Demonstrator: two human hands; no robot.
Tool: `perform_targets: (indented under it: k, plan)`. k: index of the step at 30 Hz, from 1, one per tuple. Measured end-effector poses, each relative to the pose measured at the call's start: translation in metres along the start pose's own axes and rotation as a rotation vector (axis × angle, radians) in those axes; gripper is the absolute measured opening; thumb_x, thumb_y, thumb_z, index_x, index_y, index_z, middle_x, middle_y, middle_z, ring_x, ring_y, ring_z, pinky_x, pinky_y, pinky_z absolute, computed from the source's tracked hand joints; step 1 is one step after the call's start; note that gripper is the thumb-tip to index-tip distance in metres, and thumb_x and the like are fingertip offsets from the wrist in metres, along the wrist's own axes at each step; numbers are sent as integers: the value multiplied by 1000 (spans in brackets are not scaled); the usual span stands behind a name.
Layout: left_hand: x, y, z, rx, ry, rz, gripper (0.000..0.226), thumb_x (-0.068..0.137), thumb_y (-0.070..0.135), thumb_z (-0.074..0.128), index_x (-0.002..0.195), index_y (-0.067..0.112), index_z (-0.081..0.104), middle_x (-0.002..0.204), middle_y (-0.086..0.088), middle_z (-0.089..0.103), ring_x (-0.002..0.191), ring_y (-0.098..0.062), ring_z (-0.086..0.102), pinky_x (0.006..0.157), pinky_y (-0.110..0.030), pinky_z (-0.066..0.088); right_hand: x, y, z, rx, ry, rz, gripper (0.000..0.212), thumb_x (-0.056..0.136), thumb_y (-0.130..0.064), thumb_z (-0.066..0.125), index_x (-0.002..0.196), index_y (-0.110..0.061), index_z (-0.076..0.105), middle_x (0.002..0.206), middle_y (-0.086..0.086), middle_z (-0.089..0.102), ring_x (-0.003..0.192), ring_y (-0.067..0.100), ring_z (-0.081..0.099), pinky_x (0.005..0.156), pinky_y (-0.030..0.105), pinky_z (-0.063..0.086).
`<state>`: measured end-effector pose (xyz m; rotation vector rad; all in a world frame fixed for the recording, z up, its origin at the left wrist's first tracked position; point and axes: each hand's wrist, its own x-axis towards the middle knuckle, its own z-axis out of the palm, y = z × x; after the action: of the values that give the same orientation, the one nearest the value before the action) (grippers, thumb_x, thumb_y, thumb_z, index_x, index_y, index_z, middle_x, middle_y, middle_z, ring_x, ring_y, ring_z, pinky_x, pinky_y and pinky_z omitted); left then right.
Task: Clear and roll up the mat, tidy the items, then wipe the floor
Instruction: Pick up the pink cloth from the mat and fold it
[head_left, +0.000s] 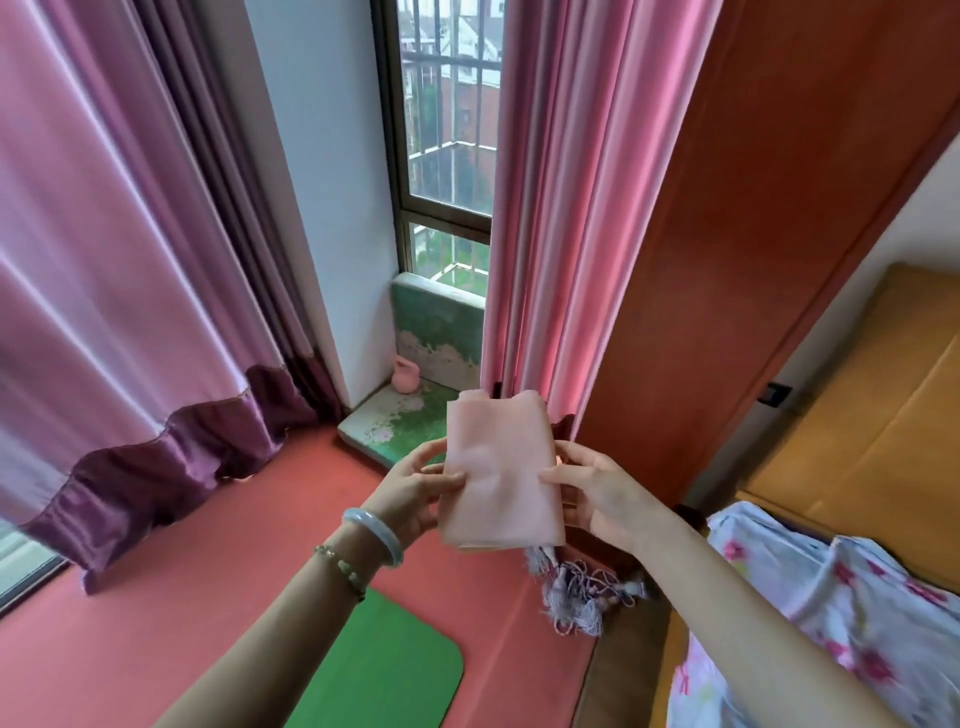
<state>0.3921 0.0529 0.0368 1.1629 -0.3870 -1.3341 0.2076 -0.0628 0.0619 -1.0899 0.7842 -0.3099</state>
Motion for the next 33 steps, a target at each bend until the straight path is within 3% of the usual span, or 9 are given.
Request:
perform_targets:
  k: [5,11,15,18,23,25,27,33]
  plan:
    - [55,19,-15,5,111,38,41,84,-9,55,121,8,51,96,-14,64,83,-23,66,68,-39,59,74,-26,-10,-35,-81,49,30,86,1,55,112,-12,60,97,8,62,74,18,64,58,30,53]
    - [131,47,-50,117,240,89,33,83,4,65,113,13,54,100,-8,62,85,-18,64,69,-36,56,180,-56,-11,-138,-161,79,28,85,1,52,106,-15,62,90,5,64,73,20,62,64,31,48]
    - [187,82,-77,113,299,84,38,80,8,70,114,13,53,105,-8,60,88,-18,64,76,-37,55,256,-87,-2,-202,-203,115,32,82,0,55,111,-13,61,85,4,64,63,16,60,51,23,45]
    - [221,109,-95,94,341,87,47,71,15,72,114,13,53,106,-8,59,90,-18,62,80,-38,51,305,-107,7,-197,-235,122,31,79,-2,57,107,-14,62,84,4,64,63,16,60,52,23,44]
    - [266,146,-120,110,417,108,32,88,5,60,117,13,51,100,-5,60,88,-17,61,84,-41,50,374,-134,20,-203,-310,142,31,74,-7,60,103,-18,66,92,6,65,69,18,62,54,26,47]
    - [279,159,-131,104,442,122,32,88,6,60,118,13,51,103,-8,60,92,-20,60,90,-46,48,401,-142,26,-210,-332,143,34,73,-7,61,105,-18,66,99,7,66,79,21,64,63,31,50]
    - [293,170,-145,93,469,135,31,88,6,60,116,13,51,103,-9,60,91,-23,60,86,-46,49,429,-149,36,-224,-349,148,34,77,-4,60,109,-17,65,101,8,66,85,23,63,69,34,50]
    - [343,210,-194,99,523,159,23,88,6,59,108,16,54,104,-11,59,88,-23,59,71,-37,51,513,-168,68,-219,-401,161,31,82,0,57,106,-17,65,94,5,67,75,18,65,59,27,54]
